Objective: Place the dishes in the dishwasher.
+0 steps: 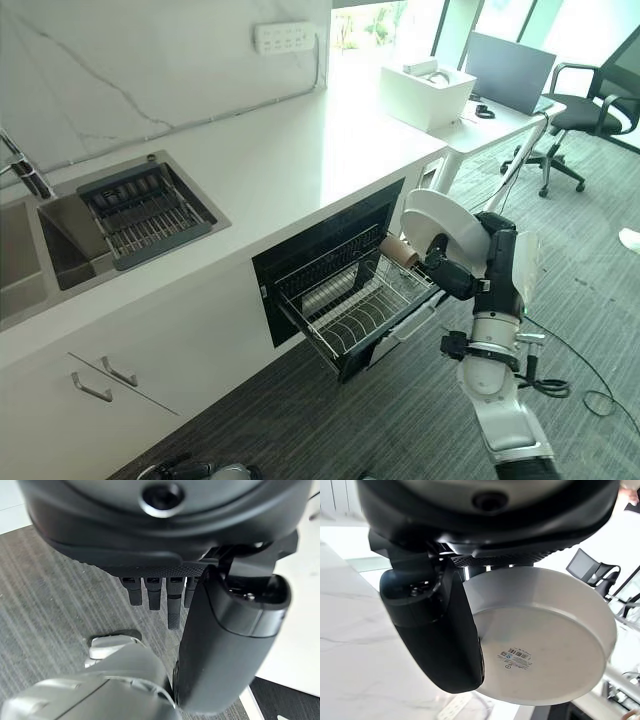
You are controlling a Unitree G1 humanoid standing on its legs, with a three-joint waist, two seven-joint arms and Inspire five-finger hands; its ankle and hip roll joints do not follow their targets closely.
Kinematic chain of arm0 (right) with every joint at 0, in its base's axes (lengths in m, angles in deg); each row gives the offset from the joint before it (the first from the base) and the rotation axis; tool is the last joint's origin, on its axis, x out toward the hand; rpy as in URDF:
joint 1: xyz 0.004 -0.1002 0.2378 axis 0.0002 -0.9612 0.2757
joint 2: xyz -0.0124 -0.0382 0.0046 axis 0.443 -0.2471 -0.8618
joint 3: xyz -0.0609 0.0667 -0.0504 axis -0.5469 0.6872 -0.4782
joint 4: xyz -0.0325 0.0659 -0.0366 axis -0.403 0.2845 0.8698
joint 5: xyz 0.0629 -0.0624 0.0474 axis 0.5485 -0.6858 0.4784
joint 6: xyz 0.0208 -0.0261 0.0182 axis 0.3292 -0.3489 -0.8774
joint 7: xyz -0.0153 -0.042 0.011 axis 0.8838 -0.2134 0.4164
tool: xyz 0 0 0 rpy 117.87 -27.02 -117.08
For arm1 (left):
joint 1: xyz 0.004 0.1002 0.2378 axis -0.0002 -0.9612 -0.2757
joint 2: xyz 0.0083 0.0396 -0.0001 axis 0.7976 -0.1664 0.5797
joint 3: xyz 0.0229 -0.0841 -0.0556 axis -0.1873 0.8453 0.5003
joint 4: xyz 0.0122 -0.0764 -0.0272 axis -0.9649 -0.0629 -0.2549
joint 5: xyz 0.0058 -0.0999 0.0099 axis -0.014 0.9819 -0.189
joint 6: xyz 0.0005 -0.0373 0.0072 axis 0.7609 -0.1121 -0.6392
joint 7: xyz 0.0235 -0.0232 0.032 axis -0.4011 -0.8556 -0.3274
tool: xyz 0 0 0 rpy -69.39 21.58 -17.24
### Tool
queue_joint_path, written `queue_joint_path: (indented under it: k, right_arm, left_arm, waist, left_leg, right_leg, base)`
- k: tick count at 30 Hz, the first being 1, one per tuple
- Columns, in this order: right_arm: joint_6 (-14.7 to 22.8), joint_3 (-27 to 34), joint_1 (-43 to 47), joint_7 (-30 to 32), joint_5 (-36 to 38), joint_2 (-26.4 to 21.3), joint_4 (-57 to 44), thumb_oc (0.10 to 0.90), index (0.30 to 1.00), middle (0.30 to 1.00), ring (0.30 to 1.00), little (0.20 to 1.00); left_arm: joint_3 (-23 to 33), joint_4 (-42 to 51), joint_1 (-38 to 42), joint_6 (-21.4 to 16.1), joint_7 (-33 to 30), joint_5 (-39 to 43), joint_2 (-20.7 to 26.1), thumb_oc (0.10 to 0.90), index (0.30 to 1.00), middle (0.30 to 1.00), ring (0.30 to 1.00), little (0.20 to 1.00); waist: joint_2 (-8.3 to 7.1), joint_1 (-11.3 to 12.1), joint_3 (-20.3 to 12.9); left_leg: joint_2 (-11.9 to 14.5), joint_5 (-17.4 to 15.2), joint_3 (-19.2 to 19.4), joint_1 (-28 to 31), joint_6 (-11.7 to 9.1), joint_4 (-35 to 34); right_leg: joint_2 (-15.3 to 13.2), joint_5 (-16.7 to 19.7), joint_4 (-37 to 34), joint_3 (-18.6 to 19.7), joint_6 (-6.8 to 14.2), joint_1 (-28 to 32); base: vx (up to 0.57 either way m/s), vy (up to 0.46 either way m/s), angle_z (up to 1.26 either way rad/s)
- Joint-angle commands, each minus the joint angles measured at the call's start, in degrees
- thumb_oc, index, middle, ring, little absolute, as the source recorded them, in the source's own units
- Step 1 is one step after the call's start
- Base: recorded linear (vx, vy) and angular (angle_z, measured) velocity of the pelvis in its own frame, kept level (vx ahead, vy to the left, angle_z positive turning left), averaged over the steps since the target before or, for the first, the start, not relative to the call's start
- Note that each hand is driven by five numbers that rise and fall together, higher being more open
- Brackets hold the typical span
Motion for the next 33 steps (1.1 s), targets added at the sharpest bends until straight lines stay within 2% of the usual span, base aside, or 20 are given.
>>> queue_joint_path:
  k: [1, 5, 11, 15, 27, 31, 33]
  right_arm:
    - [2.9, 4.0, 6.6, 1.9, -4.5, -2.6, -3.6, 0.400, 0.300, 0.300, 0.300, 0.300]
    - [1.6, -1.1, 8.6, 2.5, -11.9, -4.6, 1.0, 0.400, 0.300, 0.300, 0.300, 0.300]
    - [-0.6, -7.2, 12.6, 3.6, -16.5, -5.4, 7.6, 0.400, 0.300, 0.300, 0.300, 0.300]
    - [-2.8, -10.2, 14.8, 4.4, -18.3, -5.1, 12.1, 0.400, 0.300, 0.300, 0.300, 0.300]
    - [-8.3, -16.0, 20.7, 6.9, -22.2, -3.7, 22.9, 0.400, 0.300, 0.300, 0.300, 0.300]
    - [-10.9, -18.9, 23.6, 5.5, -20.3, -3.4, 28.6, 0.400, 0.300, 0.300, 0.300, 0.300]
    - [-12.7, -20.5, 26.7, 6.7, -20.2, -3.5, 31.6, 0.400, 0.300, 0.300, 0.300, 0.300]
  left_arm:
    - [-4.4, -4.7, -7.5, 3.7, -0.7, -5.8, 0.5, 0.800, 0.900, 0.900, 0.900, 0.900]
    - [-5.7, -4.4, -8.4, 3.0, -0.1, -7.7, 0.2, 0.800, 0.900, 0.900, 0.900, 0.900]
    - [-6.8, -3.2, -8.1, 3.2, -0.3, -8.3, 1.0, 0.800, 0.900, 0.900, 0.900, 0.900]
    - [-6.9, -2.1, -8.3, 3.3, -0.7, -7.9, 1.8, 0.800, 0.900, 0.900, 0.900, 0.900]
    - [-8.0, 1.9, -9.6, 0.3, -4.3, -8.6, 3.4, 0.800, 0.900, 0.900, 0.900, 0.900]
    - [-8.2, 4.0, -10.0, -2.7, -8.2, -9.3, 4.8, 0.800, 0.900, 0.900, 0.900, 0.900]
    - [-8.5, 4.7, -9.0, -3.6, -10.0, -8.7, 5.5, 0.800, 0.900, 0.900, 0.900, 0.900]
  waist:
    - [-0.61, 0.9, -1.3]
    - [0.19, 2.2, -1.2]
    - [0.80, 3.7, -1.4]
    - [1.15, 4.7, -1.6]
    - [1.21, 8.2, -1.0]
    - [1.14, 9.6, -0.2]
    - [1.28, 10.4, 0.4]
  left_leg:
    - [0.2, -1.9, -2.9, 1.6, -1.6, -3.1]
    - [0.4, -1.3, -4.2, 1.2, -2.4, -3.1]
    - [-0.2, -1.5, -5.4, 1.2, -2.7, -3.1]
    - [-0.8, -1.6, -6.2, 1.1, -2.6, -3.1]
    - [-2.4, -1.5, -8.4, 0.5, -2.1, -3.1]
    - [-2.7, -1.3, -9.2, 0.1, -2.1, -3.1]
    - [-2.9, -1.0, -9.8, -0.8, -2.1, -3.1]
  right_leg:
    - [-1.6, -5.0, 0.8, -0.6, 2.4, 1.4]
    - [-1.8, -5.3, 0.8, -2.0, 1.9, 2.0]
    - [-2.6, -5.3, 0.8, -3.0, 2.0, 2.5]
    - [-3.1, -5.1, 0.8, -3.4, 2.3, 2.7]
    - [-4.2, -4.5, 0.8, -5.2, 2.7, 3.7]
    - [-4.4, -4.1, 0.8, -5.7, 2.8, 3.6]
    - [-4.7, -3.8, 0.8, -6.0, 2.7, 2.9]
  base:
    - [0.02, -0.104, 0.03]
    - [0.03, -0.059, 0.15]
    - [0.03, 0.022, 0.14]
    - [0.02, 0.057, 0.16]
    - [0.02, 0.035, 0.12]
    - [0.03, 0.014, 0.16]
    - [-0.03, 0.006, 0.10]
